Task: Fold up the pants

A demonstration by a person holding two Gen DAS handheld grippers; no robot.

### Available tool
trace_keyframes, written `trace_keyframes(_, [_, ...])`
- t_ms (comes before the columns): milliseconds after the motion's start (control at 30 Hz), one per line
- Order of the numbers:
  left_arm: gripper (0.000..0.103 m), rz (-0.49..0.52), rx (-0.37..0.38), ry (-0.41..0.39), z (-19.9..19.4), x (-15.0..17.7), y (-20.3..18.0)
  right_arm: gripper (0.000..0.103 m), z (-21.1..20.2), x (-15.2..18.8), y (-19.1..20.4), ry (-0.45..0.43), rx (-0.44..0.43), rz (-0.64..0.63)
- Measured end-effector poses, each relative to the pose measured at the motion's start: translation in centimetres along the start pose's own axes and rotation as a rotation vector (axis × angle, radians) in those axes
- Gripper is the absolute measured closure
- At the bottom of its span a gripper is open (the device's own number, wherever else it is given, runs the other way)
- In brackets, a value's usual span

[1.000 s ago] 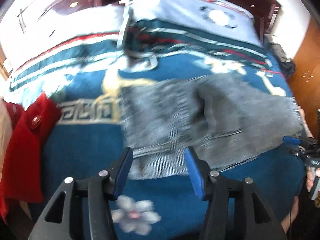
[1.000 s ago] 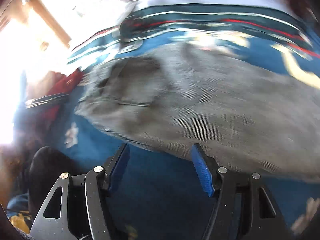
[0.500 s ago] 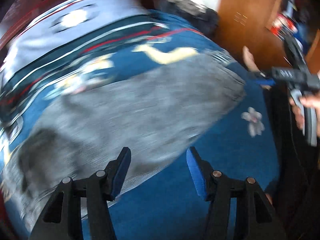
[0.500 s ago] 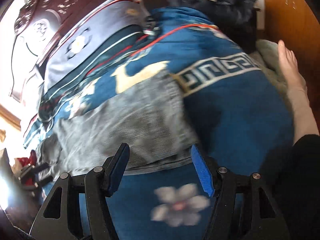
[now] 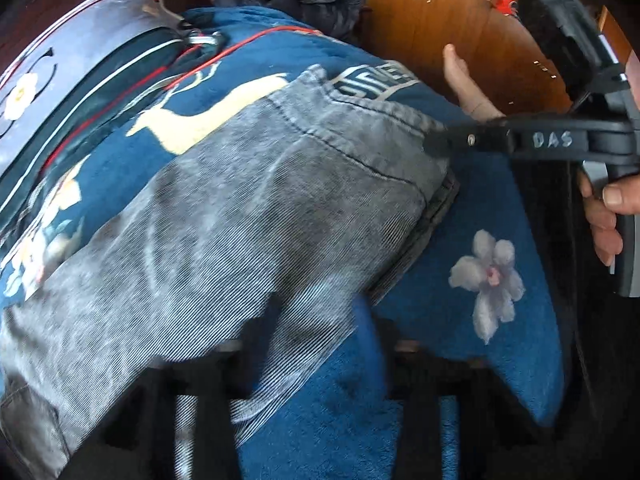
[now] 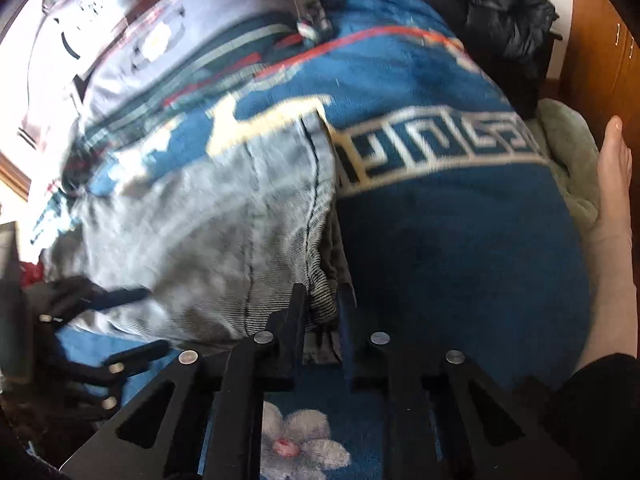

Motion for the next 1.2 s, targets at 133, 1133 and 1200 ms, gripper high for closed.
trace_keyframes(133, [0.093,0.007,0.039,-0.054,-1.1,0.0,-0.1,0.090,-2.3,0.3,0.1,-0.076,-0.059,0.027])
trace_keyframes(1133, [0.043,0.196,-0.019,-0.030,1.4,-3.6,-8.0,0.062,-0.7,2.0,-5.1,0.014,-0.103,0.366])
trace_keyframes(1200, [0.043,0.222,-0.021,-0.029,2.0,-4.4,-8.9,0.062,-0.7,2.0,-5.4,0.010,-0.132,0.397])
Point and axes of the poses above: each gripper's, at about its wrist camera, not at the fingertips, and z roughly the way its jaws point, y to its left, x to its underside, the point moved 4 cm from there along z, roughly the way its jaws point, and after that the axes turned 10 degrees about y, right-handed, at the moved point
